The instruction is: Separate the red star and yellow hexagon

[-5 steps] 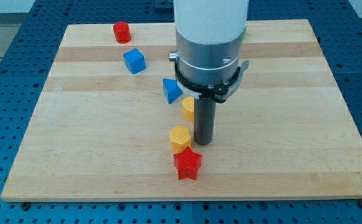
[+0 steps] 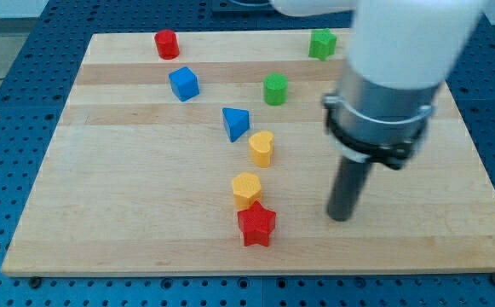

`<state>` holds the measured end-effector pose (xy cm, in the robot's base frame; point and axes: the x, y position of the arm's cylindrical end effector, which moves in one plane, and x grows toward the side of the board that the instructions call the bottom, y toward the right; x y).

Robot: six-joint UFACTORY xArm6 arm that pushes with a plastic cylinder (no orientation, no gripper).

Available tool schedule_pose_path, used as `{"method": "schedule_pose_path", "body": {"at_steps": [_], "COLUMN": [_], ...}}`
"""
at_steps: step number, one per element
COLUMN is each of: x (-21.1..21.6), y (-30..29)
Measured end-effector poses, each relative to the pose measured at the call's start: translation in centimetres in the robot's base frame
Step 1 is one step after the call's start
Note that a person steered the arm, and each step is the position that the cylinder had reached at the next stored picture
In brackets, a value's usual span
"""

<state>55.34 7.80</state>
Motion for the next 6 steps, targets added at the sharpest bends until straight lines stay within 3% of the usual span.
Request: {"method": "schedule_pose_path", "body": {"at_steps": [1, 2, 3, 4, 5, 6], "x": [-1.0, 1.1, 3.1, 3.1, 6.5, 6.5], "y": [-5.2, -8.1, -8.0, -2.8, -0.6, -3.3]}}
